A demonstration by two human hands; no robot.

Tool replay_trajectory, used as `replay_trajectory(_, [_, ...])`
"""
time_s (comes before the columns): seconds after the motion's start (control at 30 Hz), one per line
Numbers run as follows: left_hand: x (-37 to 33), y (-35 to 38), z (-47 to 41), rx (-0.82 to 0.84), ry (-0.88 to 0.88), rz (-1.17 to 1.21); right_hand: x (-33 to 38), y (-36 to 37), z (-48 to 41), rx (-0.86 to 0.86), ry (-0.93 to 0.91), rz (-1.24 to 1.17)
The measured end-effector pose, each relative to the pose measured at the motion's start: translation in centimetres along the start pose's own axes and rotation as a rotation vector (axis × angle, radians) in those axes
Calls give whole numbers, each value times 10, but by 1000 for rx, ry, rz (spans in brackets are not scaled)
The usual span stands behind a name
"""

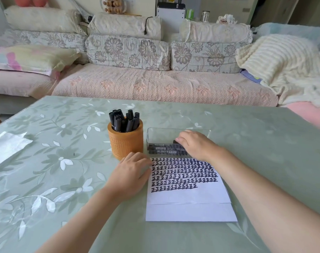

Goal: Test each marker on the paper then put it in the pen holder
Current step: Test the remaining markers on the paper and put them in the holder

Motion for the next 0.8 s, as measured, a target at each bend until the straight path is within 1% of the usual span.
replay_trajectory(0.13, [-3,-2,-2,12,-16,-7,9,-11,0,-229,-127,113])
replay_trajectory(0.2, [-5,-3,-3,5,-22,1,20,-17,2,-286,-190,190])
replay_trajectory(0.23, [-6,-3,-3,-5,-30,16,27,-19,4,-285,-211,203])
replay_trajectory(0.3, [-8,-5,-4,-26,-64,51,41,-18,8,-230,-239,172])
replay_trajectory(0.4, [-9,-11,-5,-81,-91,108,59,-10,15,-100,-245,74])
replay_trajectory(0.47, [-12,-16,-5,-112,-89,159,66,-3,19,-11,-230,26])
replay_trajectory(0.53, [-16,-21,-3,-114,-67,189,70,4,25,57,-198,-78])
replay_trajectory(0.6, [-17,-23,-1,-98,-46,204,73,7,30,73,-152,-179])
replay_trajectory(0.7, [-16,-25,0,-116,-70,224,72,7,34,58,-72,-284])
replay_trajectory(0.8, [-13,-28,-1,-134,-97,210,65,6,35,55,-19,-265])
Point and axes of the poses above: each hand's wrist, its own z-axis away from the middle knuckle, its own y-axis out of the palm, x = y × z, the point moved 1 cm from there along -z, towards the middle knuckle, and after that the axes turned 2 degrees about -x, right-handed, at the moved point
